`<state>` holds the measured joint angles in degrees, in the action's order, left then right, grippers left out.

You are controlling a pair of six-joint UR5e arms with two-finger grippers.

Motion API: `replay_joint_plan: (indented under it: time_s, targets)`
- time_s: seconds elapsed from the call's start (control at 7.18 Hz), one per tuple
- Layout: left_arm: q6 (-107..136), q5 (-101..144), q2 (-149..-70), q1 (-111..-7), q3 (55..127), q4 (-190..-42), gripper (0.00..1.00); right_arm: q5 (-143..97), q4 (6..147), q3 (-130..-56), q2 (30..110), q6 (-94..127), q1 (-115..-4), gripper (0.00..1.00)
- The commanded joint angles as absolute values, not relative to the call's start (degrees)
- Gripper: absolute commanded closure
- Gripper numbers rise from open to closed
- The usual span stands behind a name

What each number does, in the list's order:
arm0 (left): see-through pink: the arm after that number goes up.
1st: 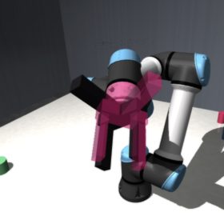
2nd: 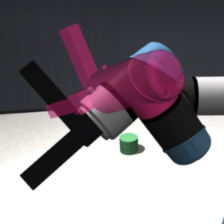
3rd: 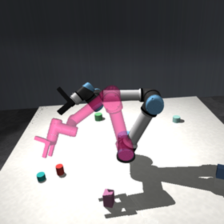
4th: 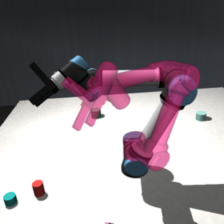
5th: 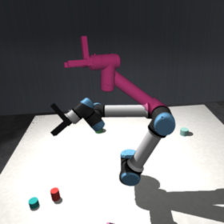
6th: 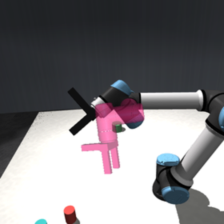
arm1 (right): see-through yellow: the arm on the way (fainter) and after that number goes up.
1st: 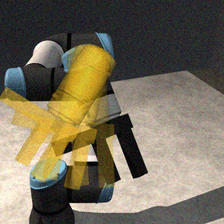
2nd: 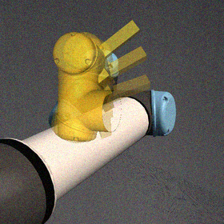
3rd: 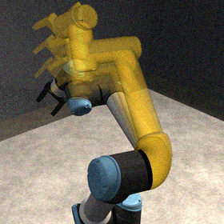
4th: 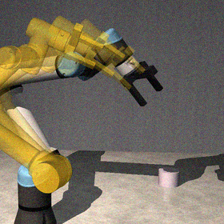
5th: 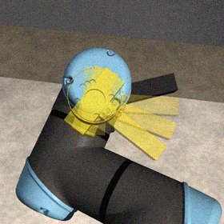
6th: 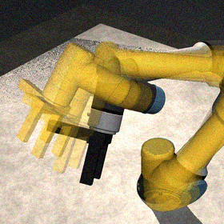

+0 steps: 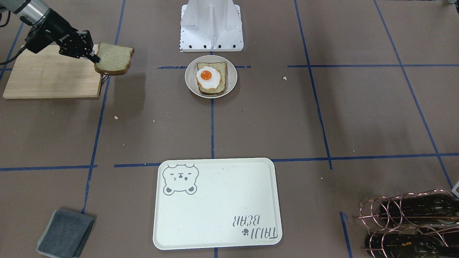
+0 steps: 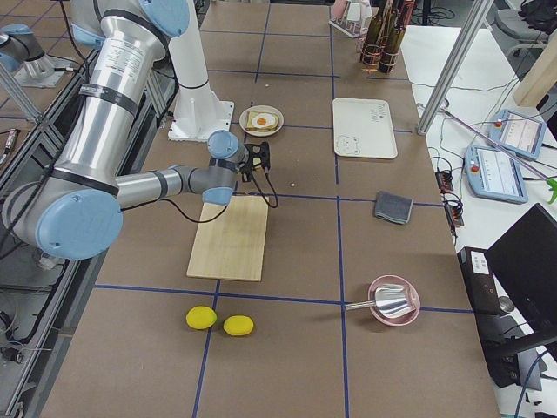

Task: Make sandwich and place on tray
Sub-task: 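Lift the bread slice with the right gripper and carry it over the egg toast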

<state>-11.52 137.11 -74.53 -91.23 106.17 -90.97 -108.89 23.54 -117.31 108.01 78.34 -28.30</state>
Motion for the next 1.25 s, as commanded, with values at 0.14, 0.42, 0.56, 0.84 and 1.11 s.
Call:
replay_joint_plan:
  time_s: [0.14,0.42,0.56,0.84,1.11]
  targets:
    - [-11.51,137.11,-74.27,-91.67,107.31,-90.97,0.00,-108.11,44.87,-113.93,80.14,81.30,-25.07,1.00]
    - [-11.51,137.02,-74.18,-91.85,107.31,-90.97,0.00,-103.73,46.32,-108.04,72.97,81.39,-20.68,1.00]
    - [-11.51,137.11,-74.18,-91.85,107.23,-90.97,0.00,-102.32,46.49,-106.45,71.21,81.39,-19.52,1.00]
    - [-11.51,137.11,-74.09,-91.93,107.31,-90.97,0.00,-100.30,46.49,-103.28,68.82,81.39,-18.55,1.00]
    - [-11.51,137.11,-74.09,-91.93,107.23,-90.97,0.00,-100.11,46.49,-103.27,69.43,81.39,-17.15,1.00]
